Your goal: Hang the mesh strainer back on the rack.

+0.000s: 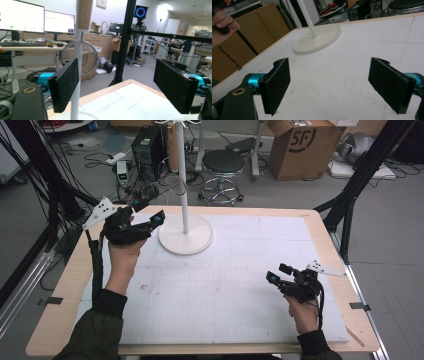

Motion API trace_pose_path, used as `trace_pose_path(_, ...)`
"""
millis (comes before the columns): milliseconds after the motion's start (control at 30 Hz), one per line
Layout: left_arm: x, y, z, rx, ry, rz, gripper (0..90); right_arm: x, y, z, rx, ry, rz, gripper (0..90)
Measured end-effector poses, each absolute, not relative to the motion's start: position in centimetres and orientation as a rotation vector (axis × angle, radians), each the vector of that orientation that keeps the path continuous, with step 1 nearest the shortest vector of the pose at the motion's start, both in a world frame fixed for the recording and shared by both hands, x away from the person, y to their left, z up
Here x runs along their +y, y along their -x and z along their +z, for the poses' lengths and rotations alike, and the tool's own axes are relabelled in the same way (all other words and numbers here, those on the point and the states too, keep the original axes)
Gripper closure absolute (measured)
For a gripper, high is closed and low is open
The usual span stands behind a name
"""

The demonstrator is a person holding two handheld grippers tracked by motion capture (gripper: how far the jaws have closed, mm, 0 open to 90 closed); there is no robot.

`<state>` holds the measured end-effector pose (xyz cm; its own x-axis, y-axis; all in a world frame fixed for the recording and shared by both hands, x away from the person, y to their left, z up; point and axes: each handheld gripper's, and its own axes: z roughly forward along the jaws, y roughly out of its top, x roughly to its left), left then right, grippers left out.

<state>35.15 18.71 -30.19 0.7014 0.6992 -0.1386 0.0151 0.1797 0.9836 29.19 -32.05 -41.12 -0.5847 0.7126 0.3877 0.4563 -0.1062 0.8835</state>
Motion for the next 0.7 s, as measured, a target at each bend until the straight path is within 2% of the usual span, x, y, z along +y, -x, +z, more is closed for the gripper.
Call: trace_pose_path(700, 18.7, -30.4, -37.2, 0.697, -1.419, 0.479, 20.3, -31.3, -28.9, -40.8, 1.939, -1.251, 1.793, 17.0)
